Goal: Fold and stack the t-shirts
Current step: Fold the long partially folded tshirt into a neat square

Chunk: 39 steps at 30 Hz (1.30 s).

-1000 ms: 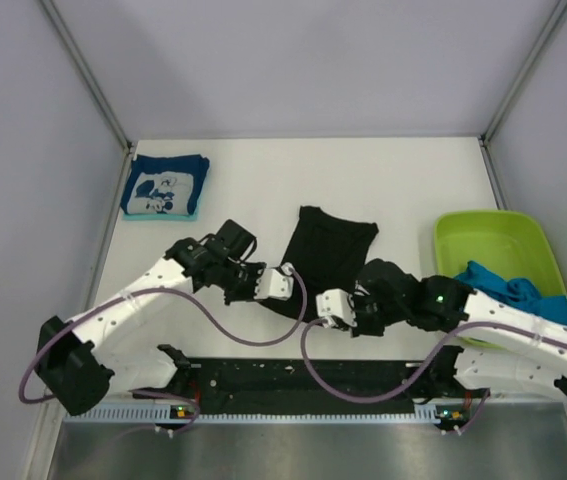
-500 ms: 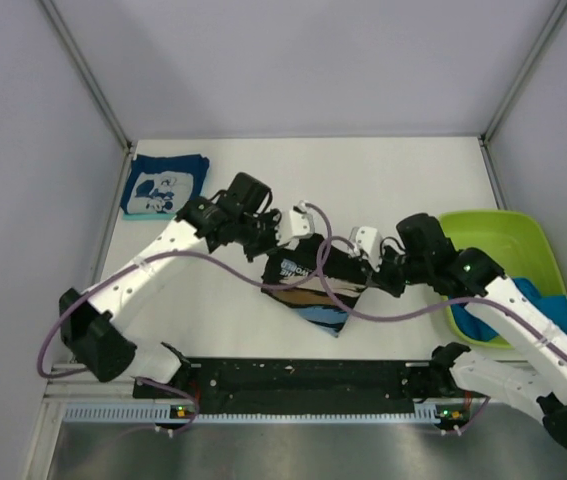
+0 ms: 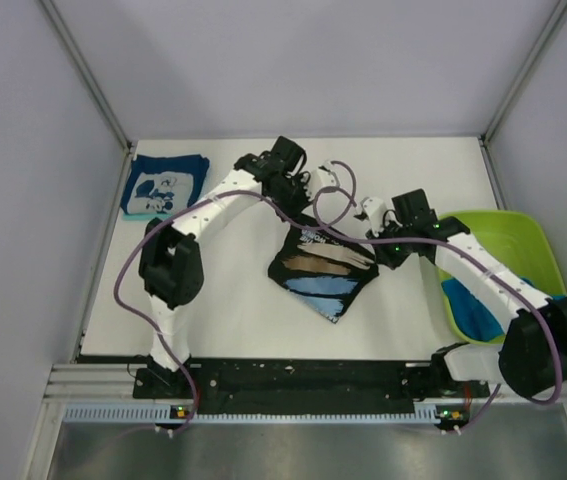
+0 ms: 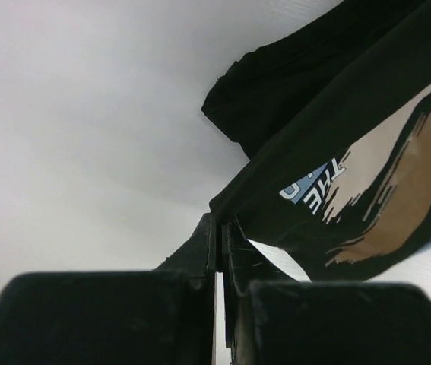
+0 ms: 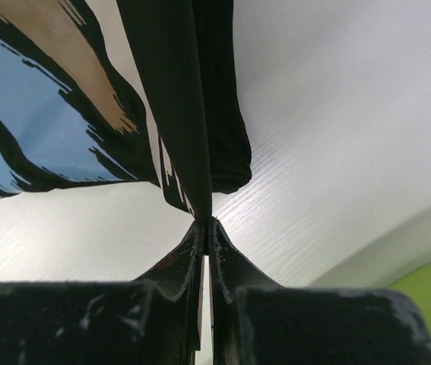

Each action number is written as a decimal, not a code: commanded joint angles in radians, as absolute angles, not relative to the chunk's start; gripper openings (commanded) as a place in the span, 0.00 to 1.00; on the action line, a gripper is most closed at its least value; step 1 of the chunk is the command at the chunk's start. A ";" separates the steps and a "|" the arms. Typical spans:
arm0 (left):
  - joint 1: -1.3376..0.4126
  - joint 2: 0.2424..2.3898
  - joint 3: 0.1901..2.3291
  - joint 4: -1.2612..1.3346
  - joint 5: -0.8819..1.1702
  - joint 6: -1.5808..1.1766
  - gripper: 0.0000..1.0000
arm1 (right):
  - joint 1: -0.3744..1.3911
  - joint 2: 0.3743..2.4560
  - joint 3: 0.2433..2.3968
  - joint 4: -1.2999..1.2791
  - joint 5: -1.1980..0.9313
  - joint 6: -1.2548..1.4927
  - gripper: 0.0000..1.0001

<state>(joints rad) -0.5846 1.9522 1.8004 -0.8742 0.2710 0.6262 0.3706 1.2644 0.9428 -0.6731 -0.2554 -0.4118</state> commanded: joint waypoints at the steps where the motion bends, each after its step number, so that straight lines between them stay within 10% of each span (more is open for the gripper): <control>1: -0.574 2.060 1.907 -0.871 0.198 0.598 0.00 | 0.333 1.321 0.951 -0.669 -0.183 -0.345 0.00; 12: -0.575 2.203 1.959 -0.813 0.121 0.580 0.02 | 0.288 1.489 0.992 -0.634 -0.124 -0.299 0.00; 18: -0.577 2.194 1.971 -0.724 0.035 0.517 0.45 | 0.264 1.641 1.072 -0.614 -0.045 -0.255 0.07; 23: -0.545 2.097 1.950 -0.693 -0.032 0.405 0.58 | 0.265 1.684 1.201 -0.626 0.087 -0.145 0.31; 35: -0.531 1.767 1.344 -0.532 0.384 0.152 0.70 | 0.267 1.267 0.826 -0.456 -0.236 0.359 0.53; 39: -0.529 1.795 1.296 -0.551 0.373 0.150 0.52 | 0.265 1.304 0.730 -0.350 -0.264 0.410 0.49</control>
<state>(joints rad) -0.5312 1.7618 1.3506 -0.5785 0.3248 0.1921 0.2726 1.2591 0.8059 -0.4965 -0.1646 0.2749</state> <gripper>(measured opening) 0.630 0.523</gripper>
